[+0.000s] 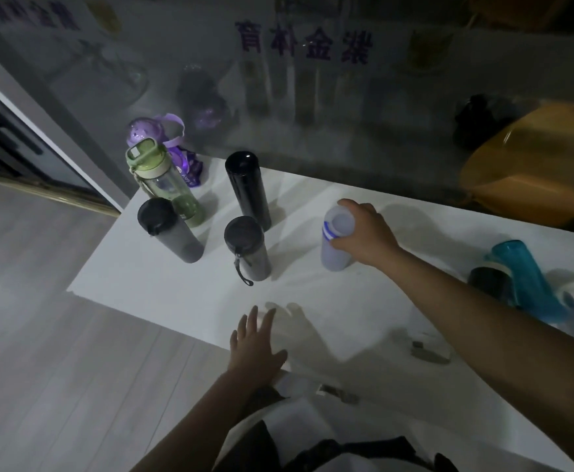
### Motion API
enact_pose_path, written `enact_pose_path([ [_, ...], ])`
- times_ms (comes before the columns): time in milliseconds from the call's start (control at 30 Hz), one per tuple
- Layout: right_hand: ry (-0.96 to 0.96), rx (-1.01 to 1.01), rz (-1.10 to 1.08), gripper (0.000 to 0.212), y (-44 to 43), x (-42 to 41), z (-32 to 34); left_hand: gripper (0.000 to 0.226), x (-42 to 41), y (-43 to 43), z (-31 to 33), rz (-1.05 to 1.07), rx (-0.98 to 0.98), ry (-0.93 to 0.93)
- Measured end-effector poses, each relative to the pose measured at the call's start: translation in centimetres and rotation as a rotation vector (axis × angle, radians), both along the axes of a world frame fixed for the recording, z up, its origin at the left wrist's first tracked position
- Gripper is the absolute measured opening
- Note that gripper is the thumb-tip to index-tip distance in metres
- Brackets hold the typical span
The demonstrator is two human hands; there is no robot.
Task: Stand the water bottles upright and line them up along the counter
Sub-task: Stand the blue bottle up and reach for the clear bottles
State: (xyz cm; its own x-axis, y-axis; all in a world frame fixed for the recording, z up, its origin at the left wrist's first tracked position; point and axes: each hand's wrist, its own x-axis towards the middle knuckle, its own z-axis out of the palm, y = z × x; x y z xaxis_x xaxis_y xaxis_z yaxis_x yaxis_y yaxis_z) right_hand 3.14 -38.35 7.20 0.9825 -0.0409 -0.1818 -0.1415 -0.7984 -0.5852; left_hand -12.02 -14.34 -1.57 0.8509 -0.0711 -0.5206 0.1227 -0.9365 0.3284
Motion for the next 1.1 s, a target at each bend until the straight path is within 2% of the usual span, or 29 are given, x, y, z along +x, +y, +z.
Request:
enact_pose_path([
  [233, -0.032, 0.1, -0.035, 0.096, -1.3, -1.8, 0.4, 0.086, -1.3, 0.2, 3.0, 0.066, -0.046, -0.054],
  [400, -0.1, 0.138, -0.157, 0.087, -3.8, -8.4, 2.4, 0.086, -1.0, -1.5, 4.9, -0.006, -0.166, -0.136],
  [567, -0.063, 0.101, -0.284, 0.079, -4.8, -18.4, 3.4, 0.086, -1.6, -3.9, 5.5, -0.129, -0.289, -0.186],
  [667, -0.052, 0.132, -0.363, 0.077, -4.8, -24.4, 2.8, 0.086, -3.2, -5.8, 5.7, -0.18, -0.351, -0.162],
  [900, 0.135, -0.029, -0.46, 0.08, -6.4, -35.6, 0.1, 0.088, -7.9, -10.7, 4.3, -0.262, -0.363, -0.032],
  [1100, 0.191, -0.018, -0.47, 0.077, -8.7, -37.8, -1.2, 0.093, -10.7, -12.8, 3.7, -0.271, -0.349, 0.014],
])
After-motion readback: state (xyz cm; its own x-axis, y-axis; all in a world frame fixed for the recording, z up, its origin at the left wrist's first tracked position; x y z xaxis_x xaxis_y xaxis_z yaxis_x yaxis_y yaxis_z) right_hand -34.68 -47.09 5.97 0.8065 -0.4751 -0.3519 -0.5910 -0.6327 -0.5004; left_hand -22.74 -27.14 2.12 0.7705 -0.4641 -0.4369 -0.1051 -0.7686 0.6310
